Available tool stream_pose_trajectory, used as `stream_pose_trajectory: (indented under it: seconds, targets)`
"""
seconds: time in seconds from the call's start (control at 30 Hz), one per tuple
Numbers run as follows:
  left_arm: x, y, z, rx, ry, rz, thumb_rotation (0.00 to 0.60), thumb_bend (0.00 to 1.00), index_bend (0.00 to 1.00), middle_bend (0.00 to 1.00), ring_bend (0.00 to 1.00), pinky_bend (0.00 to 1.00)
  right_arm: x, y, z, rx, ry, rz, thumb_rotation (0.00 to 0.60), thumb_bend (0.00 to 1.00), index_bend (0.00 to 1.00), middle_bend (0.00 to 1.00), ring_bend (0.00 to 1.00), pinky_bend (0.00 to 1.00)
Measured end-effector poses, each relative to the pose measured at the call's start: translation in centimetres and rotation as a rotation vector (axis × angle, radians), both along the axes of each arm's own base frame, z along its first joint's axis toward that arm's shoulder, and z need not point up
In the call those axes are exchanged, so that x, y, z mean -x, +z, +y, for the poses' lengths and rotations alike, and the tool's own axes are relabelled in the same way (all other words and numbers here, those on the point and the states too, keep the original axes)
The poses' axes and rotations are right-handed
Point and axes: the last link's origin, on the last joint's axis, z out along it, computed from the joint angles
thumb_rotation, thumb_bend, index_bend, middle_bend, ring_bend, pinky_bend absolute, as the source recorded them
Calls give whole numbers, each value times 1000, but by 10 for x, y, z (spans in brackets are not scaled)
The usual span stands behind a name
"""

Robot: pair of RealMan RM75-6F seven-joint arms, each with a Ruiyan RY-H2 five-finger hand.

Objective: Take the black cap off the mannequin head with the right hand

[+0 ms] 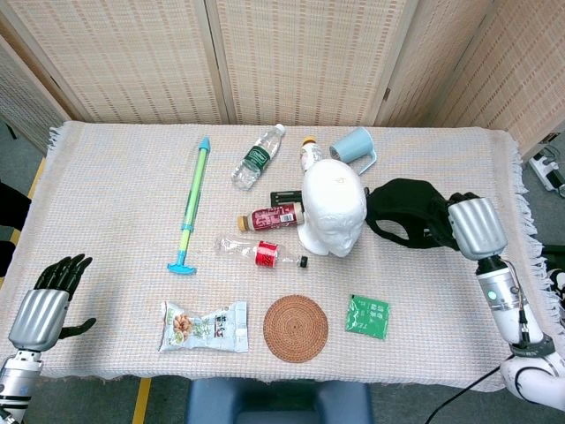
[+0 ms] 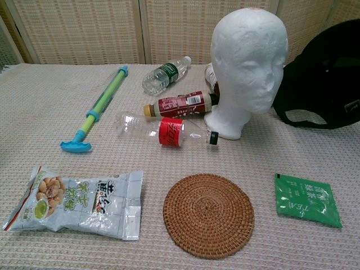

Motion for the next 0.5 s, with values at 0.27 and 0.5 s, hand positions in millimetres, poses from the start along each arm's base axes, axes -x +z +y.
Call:
stream_pose_trajectory:
  seconds: [0.27, 0.5]
  targets:
    - [-2, -2, -1, 7, -2, -2, 600, 113, 65, 93, 79, 160, 14, -37, -1, -90, -1, 98, 600, 743, 824, 696, 516, 535]
    - [-1, -2, -2, 10, 6, 4, 600, 113, 65, 93, 79, 159, 28, -75, -9, -163, -43, 139, 600, 252, 294, 384, 223, 427]
